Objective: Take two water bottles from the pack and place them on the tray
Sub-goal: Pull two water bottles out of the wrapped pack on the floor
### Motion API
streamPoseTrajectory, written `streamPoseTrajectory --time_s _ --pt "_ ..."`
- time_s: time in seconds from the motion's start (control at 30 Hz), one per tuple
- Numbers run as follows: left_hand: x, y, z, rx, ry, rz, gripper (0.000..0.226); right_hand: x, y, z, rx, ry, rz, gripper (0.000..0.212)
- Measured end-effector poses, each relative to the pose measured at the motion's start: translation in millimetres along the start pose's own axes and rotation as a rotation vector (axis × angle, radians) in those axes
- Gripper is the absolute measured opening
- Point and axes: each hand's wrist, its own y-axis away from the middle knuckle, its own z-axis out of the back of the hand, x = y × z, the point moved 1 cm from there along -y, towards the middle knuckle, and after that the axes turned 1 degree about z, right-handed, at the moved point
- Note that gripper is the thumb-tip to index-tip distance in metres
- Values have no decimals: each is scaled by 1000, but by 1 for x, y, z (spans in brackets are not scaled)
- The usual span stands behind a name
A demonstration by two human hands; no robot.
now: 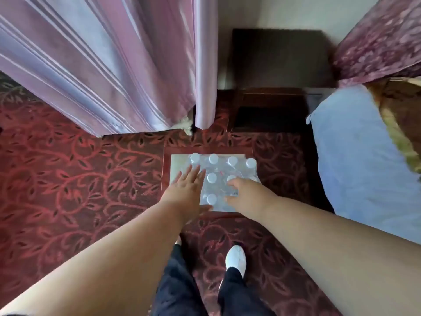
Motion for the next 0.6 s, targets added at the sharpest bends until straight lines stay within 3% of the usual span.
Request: streamPoseTrajectory --time_s 0.1,0.23,0.33,0.43,0.5,0.6 --pt "12 -46 -6 -41 -133 -103 122 2 -34 -15 5 -37 -79 52" --pt "24 -77 -22 22 -120 -178 129 13 -66 -28 -7 -43 -152 49" --pt "33 -79 -29 18 -89 -215 125 27 -86 -29 12 48 -163 46" --pt "35 -82 -29 16 -75 -246 115 39 -113 -34 179 246 -139 42" --pt "36 -83 -30 12 -68 -256 114 44 -128 -37 253 279 -206 51" --pt "35 -87 -32 22 -69 -261 116 44 -137 -40 232 318 -238 52"
